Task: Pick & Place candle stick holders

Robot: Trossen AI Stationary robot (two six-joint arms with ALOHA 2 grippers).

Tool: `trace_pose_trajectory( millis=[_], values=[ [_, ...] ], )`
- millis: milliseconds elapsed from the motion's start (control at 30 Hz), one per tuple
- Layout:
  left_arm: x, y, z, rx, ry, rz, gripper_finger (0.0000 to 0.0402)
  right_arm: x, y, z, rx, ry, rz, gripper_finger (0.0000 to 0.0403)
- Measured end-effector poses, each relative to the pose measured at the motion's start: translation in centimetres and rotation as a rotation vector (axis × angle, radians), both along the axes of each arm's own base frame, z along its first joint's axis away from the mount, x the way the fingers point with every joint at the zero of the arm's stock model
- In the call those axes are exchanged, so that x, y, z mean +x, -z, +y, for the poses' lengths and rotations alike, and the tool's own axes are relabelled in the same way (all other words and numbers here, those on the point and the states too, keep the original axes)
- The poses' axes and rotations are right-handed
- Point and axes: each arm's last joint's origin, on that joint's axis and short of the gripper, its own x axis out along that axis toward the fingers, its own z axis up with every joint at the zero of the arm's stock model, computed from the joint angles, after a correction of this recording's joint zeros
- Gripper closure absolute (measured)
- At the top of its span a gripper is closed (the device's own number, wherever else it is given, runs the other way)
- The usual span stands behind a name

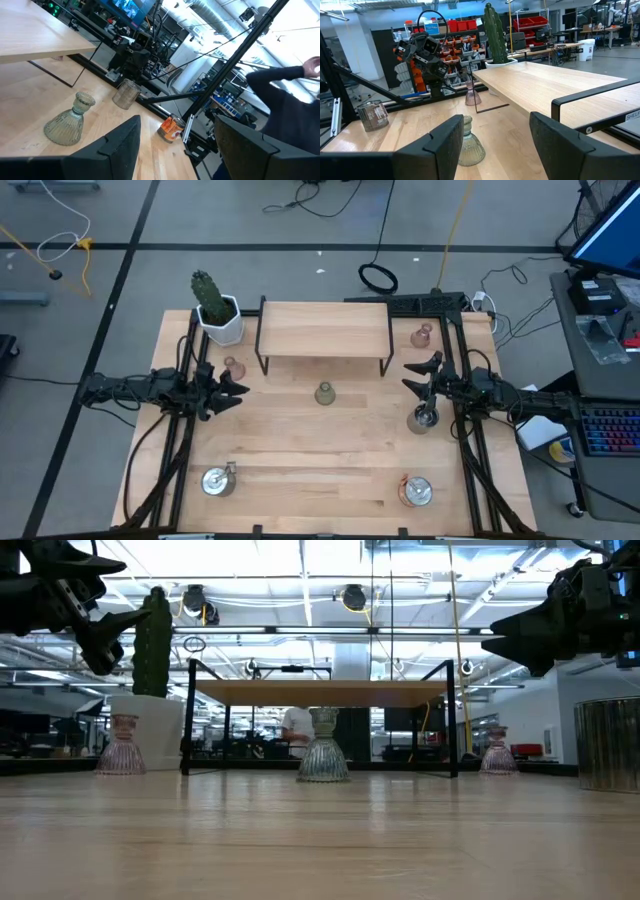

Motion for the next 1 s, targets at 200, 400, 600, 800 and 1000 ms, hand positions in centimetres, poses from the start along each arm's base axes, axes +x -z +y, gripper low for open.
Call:
trace_pose_trajectory(
  millis=[200,400,600,800,1000],
  values=[
    [0.00,0.00,0.00,0.000,0.000,0.000,0.0151,0.00,0.01,0.00,0.000,0.000,0.000,0.0181],
    [0.00,0.00,0.00,0.000,0.000,0.000,0.0151,0.00,0.01,0.00,0.000,0.000,0.000,0.0181],
    [0.00,0.00,0.02,0.027,-0.010,-0.003,0.0151,0.00,0.01,0.00,0.000,0.000,0.000,0.0181],
    [0.01,-0.01,0.23,0.106,-0.095,-0.006,0.0151,0.00,0.00,0.00,0.000,0.000,0.000,0.0181],
    [0.01,-0.01,0.36,0.127,-0.143,-0.004,0.0151,0.00,0.00,0.00,0.000,0.000,0.000,0.0181]
  ],
)
